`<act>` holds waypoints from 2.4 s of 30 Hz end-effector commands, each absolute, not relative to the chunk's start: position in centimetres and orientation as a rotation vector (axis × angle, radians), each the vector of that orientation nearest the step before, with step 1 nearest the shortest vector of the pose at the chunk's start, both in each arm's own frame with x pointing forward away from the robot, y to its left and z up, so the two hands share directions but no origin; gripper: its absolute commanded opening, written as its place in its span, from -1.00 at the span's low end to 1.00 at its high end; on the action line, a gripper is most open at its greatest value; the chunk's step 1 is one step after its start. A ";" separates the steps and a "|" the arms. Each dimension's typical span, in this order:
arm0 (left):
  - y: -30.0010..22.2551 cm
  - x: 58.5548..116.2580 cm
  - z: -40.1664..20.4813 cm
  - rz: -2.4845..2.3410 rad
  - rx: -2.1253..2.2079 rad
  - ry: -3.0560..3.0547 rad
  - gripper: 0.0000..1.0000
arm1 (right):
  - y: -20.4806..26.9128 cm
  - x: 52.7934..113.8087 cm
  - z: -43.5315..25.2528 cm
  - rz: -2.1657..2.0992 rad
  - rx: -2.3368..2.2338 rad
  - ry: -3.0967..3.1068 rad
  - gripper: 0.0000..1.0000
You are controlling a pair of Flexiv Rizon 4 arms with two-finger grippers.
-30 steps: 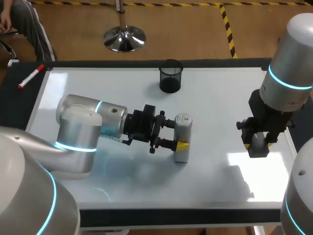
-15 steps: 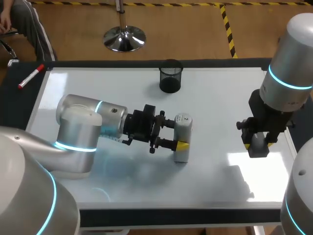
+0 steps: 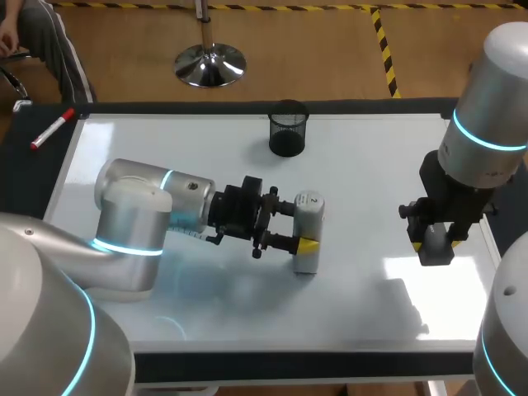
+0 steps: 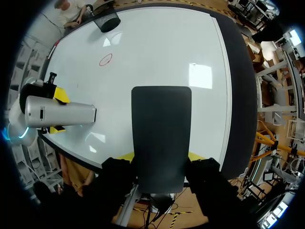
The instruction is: Pick up the inspection probe, press it on each red-marked spot on the whiteboard one by one, put down the probe, pick up the eraser, and wipe off all the red marks.
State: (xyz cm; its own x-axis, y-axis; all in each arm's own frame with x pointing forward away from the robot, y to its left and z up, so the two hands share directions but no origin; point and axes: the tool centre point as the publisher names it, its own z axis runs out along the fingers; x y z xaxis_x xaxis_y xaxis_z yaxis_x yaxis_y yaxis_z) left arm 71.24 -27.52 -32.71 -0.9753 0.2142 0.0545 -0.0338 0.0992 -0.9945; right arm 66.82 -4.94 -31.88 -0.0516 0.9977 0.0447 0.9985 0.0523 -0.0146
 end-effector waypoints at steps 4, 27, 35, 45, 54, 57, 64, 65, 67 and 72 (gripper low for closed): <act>-27.1 70.9 -32.5 2.014 -0.177 -2.183 -1.00 | -5.0 66.8 -31.9 -0.035 -2.132 -2.248 -1.00; -26.8 71.3 -27.7 1.996 -0.239 -2.230 -1.00 | -5.0 66.8 -31.9 -0.035 -2.132 -2.248 -1.00; -26.3 70.9 -27.2 1.989 -0.240 -2.228 -1.00 | -5.0 66.8 -31.9 -0.035 -2.132 -2.248 -1.00; -24.7 70.7 -26.0 1.977 -0.246 -2.222 -1.00 | -5.0 66.8 -31.9 -0.035 -2.132 -2.248 -1.00; -22.3 70.8 -25.0 1.984 -0.231 -2.230 -1.00 | -5.0 66.8 -31.9 -0.035 -2.132 -2.248 -1.00; -21.8 70.7 -24.6 1.987 -0.226 -2.234 -1.00 | -5.0 66.8 -31.9 -0.035 -2.132 -2.248 -1.00; -19.6 70.6 -24.1 1.986 -0.206 -2.248 -1.00 | -5.0 66.8 -31.9 -0.035 -2.132 -2.248 -1.00; -19.1 70.6 -24.1 1.986 -0.203 -2.250 -1.00 | -5.0 66.8 -31.9 -0.035 -2.132 -2.248 -1.00; -18.3 70.5 -24.1 2.000 -0.190 -2.254 -1.00 | -5.0 66.8 -31.9 -0.035 -2.132 -2.248 -1.00; -16.8 70.0 -24.0 2.013 -0.166 -2.262 -1.00 | -5.0 66.8 -31.9 -0.035 -2.132 -2.248 -1.00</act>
